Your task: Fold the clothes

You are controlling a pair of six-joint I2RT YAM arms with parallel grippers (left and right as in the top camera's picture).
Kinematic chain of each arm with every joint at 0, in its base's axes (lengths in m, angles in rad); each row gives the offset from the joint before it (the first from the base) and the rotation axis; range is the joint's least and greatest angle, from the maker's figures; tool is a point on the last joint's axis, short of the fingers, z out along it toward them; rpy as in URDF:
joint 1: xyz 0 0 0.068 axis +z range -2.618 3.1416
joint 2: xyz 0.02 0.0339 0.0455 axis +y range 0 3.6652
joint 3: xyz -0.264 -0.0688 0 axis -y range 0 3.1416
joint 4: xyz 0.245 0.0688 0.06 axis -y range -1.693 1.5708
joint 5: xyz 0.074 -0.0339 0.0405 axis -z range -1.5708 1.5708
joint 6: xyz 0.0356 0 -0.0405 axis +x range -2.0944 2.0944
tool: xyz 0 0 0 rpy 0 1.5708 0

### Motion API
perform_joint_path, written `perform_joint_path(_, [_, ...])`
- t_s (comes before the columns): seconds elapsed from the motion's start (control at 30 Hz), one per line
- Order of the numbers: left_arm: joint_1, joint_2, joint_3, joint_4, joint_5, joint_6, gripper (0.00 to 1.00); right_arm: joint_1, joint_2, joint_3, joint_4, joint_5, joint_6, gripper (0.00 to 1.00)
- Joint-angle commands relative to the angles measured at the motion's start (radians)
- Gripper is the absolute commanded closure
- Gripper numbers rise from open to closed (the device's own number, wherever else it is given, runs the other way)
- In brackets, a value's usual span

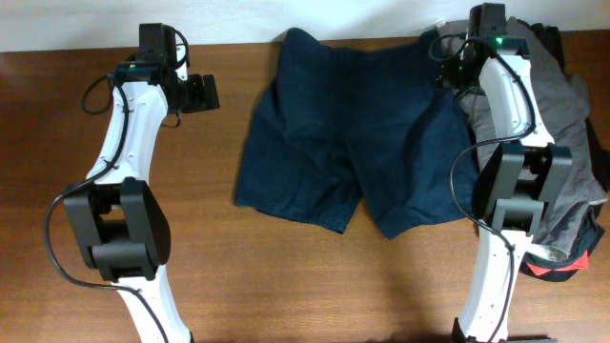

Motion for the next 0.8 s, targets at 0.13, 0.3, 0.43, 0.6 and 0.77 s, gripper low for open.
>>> perform_joint_path(0.13, [-0.033, -0.008, 0.009, 0.070, 0.111, 0.114, 0.01, 0.040, -0.043, 0.151, -0.164, -0.146, -0.005, 0.22])
perform_joint_path(0.3, [-0.073, 0.035, 0.009, 0.097, 0.193, 0.229, 0.02, 0.089, -0.043, 0.202, -0.265, -0.193, -0.032, 0.22])
perform_joint_path(0.43, [-0.095, 0.089, 0.009, 0.092, 0.263, 0.322, 0.05, 0.134, -0.043, 0.201, -0.295, -0.193, -0.032, 0.23])
perform_joint_path(0.6, [-0.112, 0.167, 0.009, 0.111, 0.311, 0.374, 0.10, 0.165, -0.043, 0.202, -0.286, -0.193, -0.031, 0.23])
perform_joint_path(0.77, [-0.118, 0.230, 0.010, 0.111, 0.311, 0.377, 0.20, 0.168, -0.043, 0.202, -0.287, -0.193, -0.031, 0.24])
